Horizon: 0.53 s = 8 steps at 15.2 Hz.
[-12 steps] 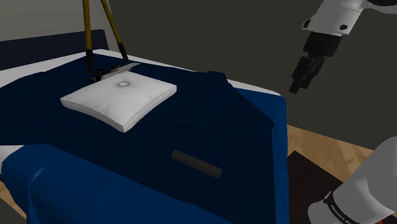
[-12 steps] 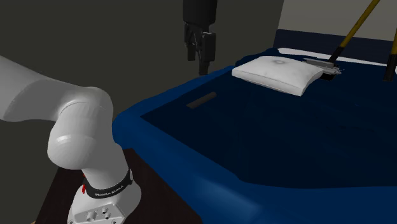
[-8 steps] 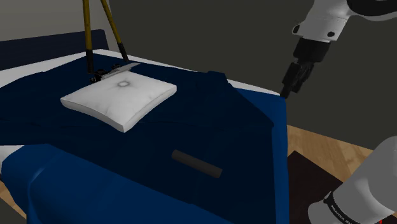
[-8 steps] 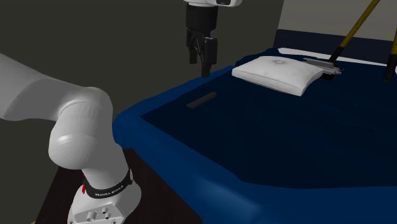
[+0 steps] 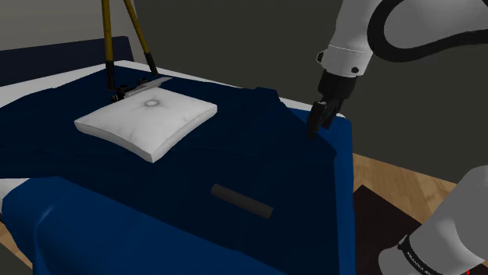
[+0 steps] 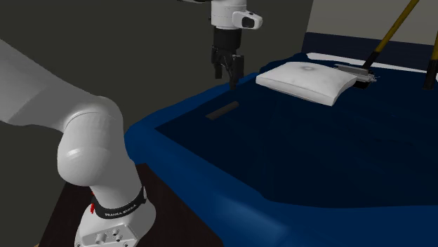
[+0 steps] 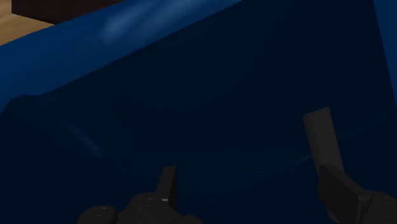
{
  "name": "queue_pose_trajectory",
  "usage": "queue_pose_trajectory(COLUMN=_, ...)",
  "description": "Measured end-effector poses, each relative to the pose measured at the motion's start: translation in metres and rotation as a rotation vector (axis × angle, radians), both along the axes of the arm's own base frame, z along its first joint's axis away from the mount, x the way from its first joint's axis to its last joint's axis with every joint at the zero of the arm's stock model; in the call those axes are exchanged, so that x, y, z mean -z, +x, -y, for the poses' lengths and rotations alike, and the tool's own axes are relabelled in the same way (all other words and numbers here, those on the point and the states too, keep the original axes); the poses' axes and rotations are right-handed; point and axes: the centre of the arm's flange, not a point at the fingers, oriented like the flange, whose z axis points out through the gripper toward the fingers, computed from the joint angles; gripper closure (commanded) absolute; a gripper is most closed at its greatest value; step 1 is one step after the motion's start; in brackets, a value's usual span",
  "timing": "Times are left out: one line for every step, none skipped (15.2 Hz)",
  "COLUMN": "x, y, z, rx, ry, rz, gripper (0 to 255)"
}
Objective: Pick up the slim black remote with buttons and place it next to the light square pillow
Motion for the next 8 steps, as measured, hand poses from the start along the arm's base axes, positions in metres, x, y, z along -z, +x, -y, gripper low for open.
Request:
queue_pose_trajectory(x=0.007, y=0.003, z=-0.008, rx=-0.012, ry=-0.006, rz=0.003, gripper=0)
queue_pose_trajectory(x=0.015, y=0.005, z=-0.019, rx=-0.023, ry=-0.012, rz=0.005, gripper=0)
queue_pose_trajectory(x=0.022, y=0.009, z=-0.033, rx=-0.035, ry=-0.018, rz=0.007, gripper=0)
queue_pose_trajectory(x=0.027, y=0.015, z=-0.043, rx=-0.047, ry=-0.024, rz=0.01, gripper=0)
queue_pose_trajectory(x=0.035, y=0.019, z=-0.055, rx=-0.059, ry=-0.03, rz=0.012, gripper=0)
queue_pose_trajectory(x=0.043, y=0.02, z=-0.066, rx=-0.071, ry=-0.036, rz=0.014, gripper=0)
queue_pose_trajectory(x=0.051, y=0.027, z=-0.077, rx=-0.083, ry=-0.042, rz=0.017, gripper=0)
queue_pose_trajectory(x=0.058, y=0.031, z=-0.086, rx=-0.095, ry=-0.048, rz=0.019, gripper=0)
